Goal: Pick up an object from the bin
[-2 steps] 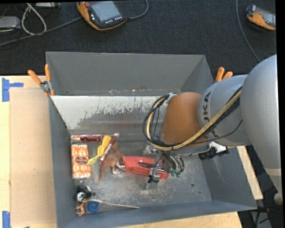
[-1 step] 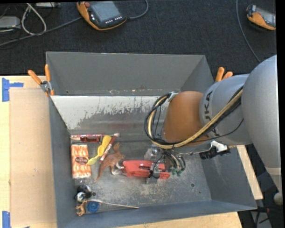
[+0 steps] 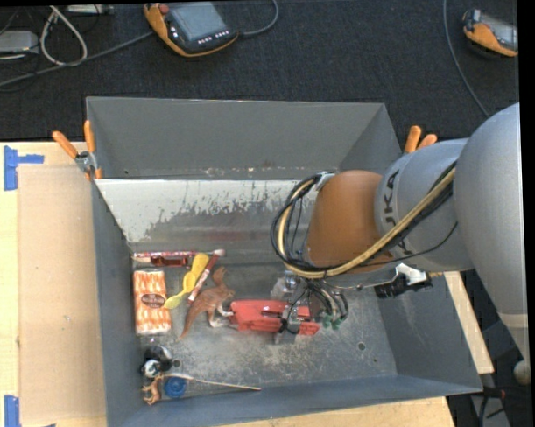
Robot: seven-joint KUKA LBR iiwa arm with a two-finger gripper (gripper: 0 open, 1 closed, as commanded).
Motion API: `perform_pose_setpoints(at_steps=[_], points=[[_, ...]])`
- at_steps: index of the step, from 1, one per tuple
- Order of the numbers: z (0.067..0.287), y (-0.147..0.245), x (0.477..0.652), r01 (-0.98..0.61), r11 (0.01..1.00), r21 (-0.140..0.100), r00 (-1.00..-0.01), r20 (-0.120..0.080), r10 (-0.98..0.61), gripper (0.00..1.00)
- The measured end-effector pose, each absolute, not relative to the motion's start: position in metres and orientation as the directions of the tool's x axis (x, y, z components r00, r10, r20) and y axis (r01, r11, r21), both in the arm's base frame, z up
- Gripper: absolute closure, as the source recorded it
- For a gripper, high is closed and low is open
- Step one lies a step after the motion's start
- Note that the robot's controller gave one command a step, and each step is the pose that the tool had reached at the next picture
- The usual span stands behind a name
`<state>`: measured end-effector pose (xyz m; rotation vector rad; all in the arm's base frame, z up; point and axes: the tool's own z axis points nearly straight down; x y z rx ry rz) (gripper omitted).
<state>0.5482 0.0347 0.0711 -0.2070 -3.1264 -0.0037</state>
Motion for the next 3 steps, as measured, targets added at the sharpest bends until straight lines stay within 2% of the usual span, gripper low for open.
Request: perform_pose_setpoints(at_steps=[1,2,3], points=[[0.151,-0.002,0.568,0.123,0.992,0.001,-0.992,0.014,0.123,1.0],[0.166,0.016,0.554,0.091,0.996,0.001,-0.996,0.02,0.091,1.0],[0.23,0.013,0.565,0.064,0.998,0.001,-0.998,0.02,0.064,1.0]])
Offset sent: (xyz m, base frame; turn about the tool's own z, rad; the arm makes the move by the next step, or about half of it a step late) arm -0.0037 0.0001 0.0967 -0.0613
